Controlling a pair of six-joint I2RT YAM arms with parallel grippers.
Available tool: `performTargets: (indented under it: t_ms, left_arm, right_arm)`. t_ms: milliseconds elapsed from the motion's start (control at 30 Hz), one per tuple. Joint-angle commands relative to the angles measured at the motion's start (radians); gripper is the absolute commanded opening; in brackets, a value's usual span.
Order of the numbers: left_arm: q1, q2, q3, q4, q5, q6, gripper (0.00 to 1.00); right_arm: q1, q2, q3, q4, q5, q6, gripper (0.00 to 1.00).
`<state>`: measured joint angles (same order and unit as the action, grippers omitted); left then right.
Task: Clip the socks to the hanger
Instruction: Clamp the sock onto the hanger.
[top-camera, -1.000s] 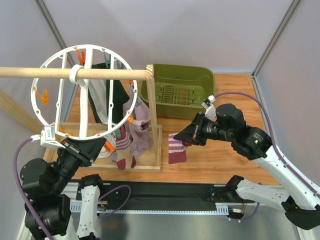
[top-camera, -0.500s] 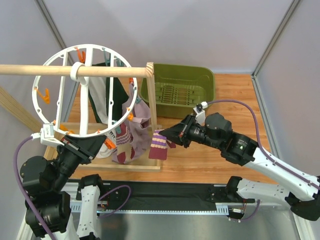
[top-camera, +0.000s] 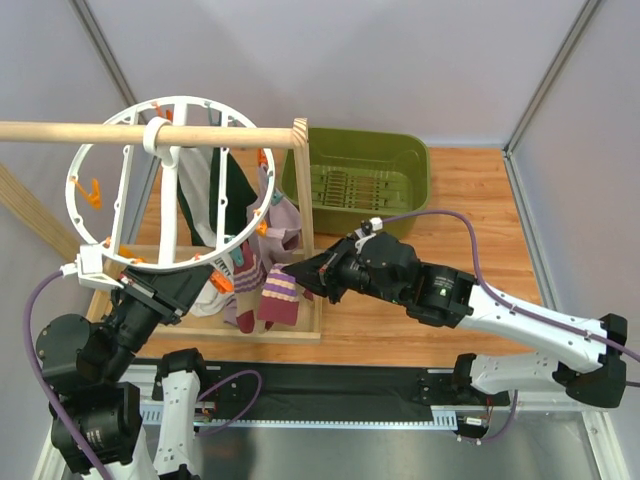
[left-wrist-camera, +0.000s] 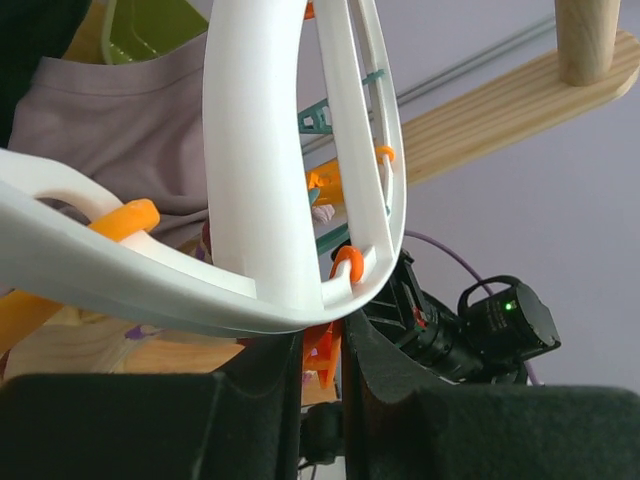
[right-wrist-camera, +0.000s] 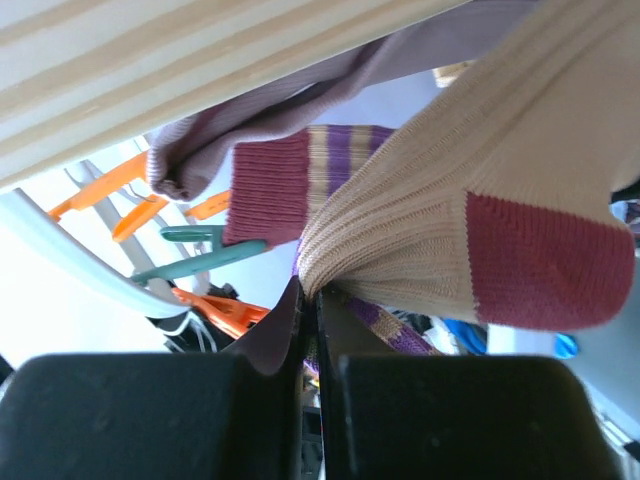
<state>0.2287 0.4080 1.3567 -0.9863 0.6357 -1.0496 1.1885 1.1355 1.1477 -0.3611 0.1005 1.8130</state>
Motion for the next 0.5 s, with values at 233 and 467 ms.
performTargets:
  t_ms: [233,467]
  left_arm:
    - [0.000,0.005,-0.036,0.101,0.021,-0.066,0.00]
    - [0.000,0.002,-0.031,0.106,0.024,-0.067,0.00]
  right_arm:
    - [0.013,0.133,0.191,0.053,0.028,0.109,0.00]
    - [0.011,0.149,0.185,0.108,0.019,0.126,0.00]
